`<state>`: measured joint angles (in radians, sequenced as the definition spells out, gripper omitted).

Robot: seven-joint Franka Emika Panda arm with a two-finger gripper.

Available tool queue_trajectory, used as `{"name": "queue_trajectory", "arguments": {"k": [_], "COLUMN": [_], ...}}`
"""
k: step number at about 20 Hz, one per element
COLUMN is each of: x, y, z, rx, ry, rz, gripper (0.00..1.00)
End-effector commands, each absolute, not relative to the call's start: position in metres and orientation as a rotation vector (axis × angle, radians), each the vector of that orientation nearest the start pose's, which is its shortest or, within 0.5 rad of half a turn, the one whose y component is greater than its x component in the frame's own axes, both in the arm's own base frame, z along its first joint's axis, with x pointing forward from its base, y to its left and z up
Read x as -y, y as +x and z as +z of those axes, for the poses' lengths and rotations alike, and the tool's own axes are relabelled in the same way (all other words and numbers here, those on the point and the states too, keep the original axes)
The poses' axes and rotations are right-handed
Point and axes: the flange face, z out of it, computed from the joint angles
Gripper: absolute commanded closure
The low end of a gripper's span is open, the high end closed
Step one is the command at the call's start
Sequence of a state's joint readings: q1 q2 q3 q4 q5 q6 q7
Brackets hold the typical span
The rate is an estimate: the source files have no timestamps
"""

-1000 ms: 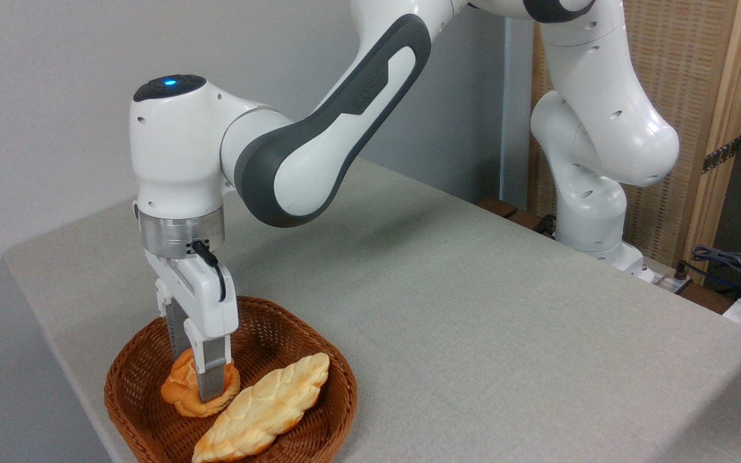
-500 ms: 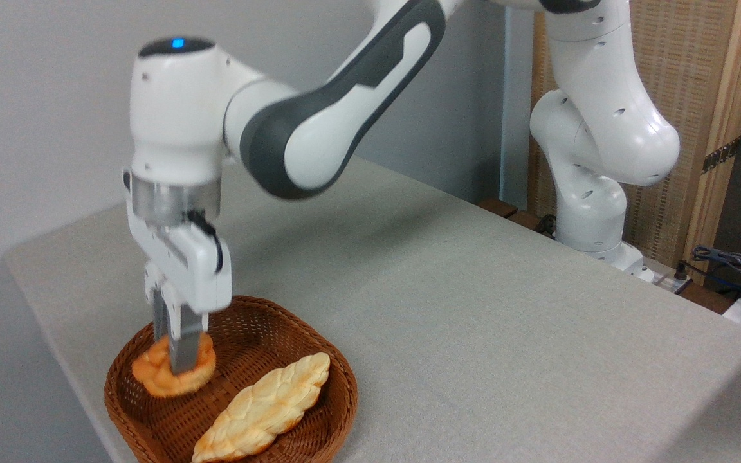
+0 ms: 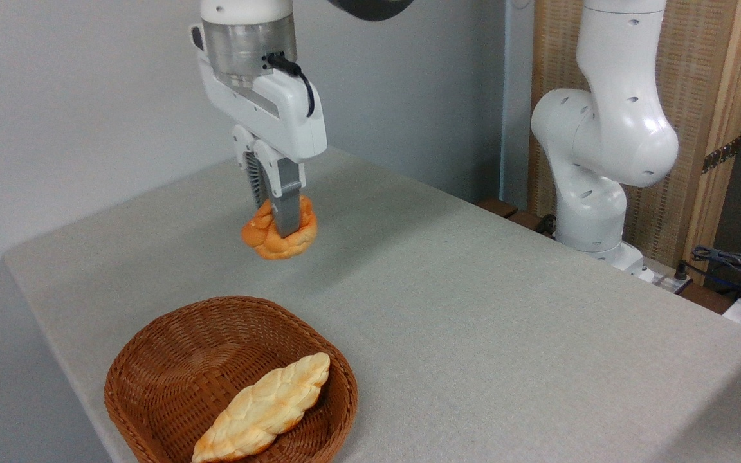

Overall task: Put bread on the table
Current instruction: 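Lift the bun out of the basket and carry it over the table, then lower the bun onto the table and open the gripper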

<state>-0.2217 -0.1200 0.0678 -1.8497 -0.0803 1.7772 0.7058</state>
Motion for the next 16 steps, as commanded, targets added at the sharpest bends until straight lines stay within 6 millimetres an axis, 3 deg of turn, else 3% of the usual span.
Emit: {"name": "queue_trajectory", "arguments": {"k": [1, 2, 5, 8, 10, 16], "x": [0.123, 0.132, 0.152, 0.161, 0.162, 0.168], "y": [0.477, 0.472, 0.464, 0.464, 0.463, 0.463], "z": [0.541, 0.532, 0.509, 0.487, 0.464, 0.459], "rx": [-1.472, -1.504, -1.564, -1.598, -1.602, -1.609], "ry": [-2.874, -2.824, -2.719, -2.692, -2.683, -2.678], "rz": [-0.017, 0.015, 0.046, 0.012, -0.036, -0.048], "gripper": [0.71, 0.69, 0.46, 0.0, 0.0, 0.0]}}
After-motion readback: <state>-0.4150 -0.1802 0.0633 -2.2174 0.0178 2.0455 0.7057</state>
